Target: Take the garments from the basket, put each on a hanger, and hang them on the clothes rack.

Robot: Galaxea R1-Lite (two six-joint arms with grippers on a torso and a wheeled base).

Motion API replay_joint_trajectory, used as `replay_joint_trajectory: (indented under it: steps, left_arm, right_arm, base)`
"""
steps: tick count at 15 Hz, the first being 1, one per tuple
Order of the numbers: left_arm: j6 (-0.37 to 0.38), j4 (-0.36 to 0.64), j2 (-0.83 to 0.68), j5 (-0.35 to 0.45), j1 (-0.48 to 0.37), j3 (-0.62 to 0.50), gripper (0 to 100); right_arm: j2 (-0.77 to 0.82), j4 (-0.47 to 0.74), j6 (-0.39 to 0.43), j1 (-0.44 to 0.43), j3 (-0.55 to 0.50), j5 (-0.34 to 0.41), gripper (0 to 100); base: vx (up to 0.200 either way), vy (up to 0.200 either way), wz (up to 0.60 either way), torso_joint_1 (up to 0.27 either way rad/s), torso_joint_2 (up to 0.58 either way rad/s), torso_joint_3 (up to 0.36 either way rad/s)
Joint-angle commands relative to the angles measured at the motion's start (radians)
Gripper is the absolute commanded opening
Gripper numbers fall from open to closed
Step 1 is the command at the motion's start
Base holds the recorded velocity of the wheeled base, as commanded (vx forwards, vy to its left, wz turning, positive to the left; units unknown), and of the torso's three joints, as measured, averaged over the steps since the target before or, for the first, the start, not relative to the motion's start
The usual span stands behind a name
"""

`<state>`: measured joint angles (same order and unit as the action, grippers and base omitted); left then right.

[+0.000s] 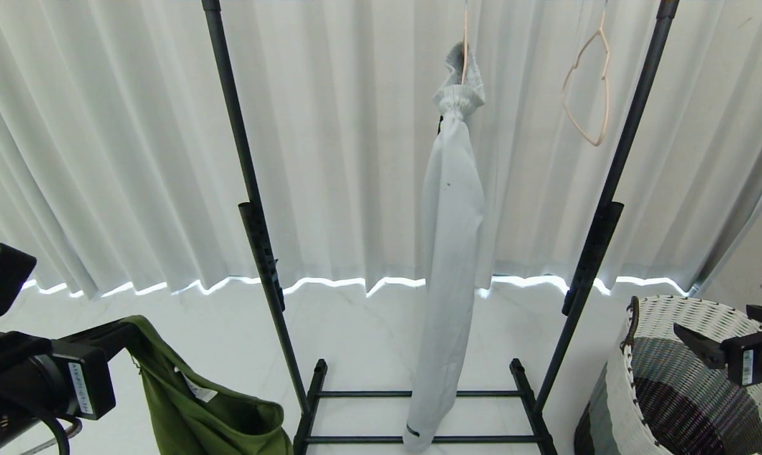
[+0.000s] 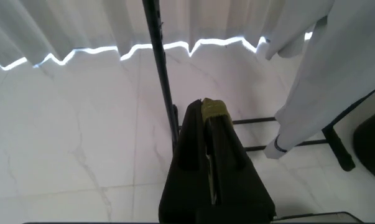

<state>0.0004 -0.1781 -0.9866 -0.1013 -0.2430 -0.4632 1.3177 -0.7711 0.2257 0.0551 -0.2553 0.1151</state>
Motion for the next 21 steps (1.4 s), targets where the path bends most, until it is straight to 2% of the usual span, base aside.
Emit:
replay_joint_trajectory:
  steps: [1, 9, 13, 21]
  left_arm:
    - [0.001, 0.000, -0.009, 0.000, 0.001, 0.012, 0]
    - [0.003, -0.001, -0.034, 0.003, -0.004, 0.018, 0]
    - [0.003, -0.057, -0.057, 0.003, -0.004, 0.040, 0]
    - [0.004, -0.058, -0.057, 0.003, -0.004, 0.044, 0]
  right_arm:
    - [0.003, -0.001, 0.003, 0.000, -0.005, 0.001, 100]
    - [0.006, -0.001, 0.023, 0.000, -0.005, -0.002, 100]
    - [0.006, -0.001, 0.023, 0.000, -0.002, -0.002, 100]
    - [0.006, -0.001, 0.023, 0.000, 0.001, -0.002, 100]
  base:
    - [0.000, 0.000, 0.00, 0.000, 0.00, 0.000]
    - [0.000, 0.000, 0.00, 0.000, 0.00, 0.000]
    - [0.000, 0.000, 0.00, 0.057, -0.23, -0.266]
    - [0.000, 0.000, 0.00, 0.130, -0.49, -0.317]
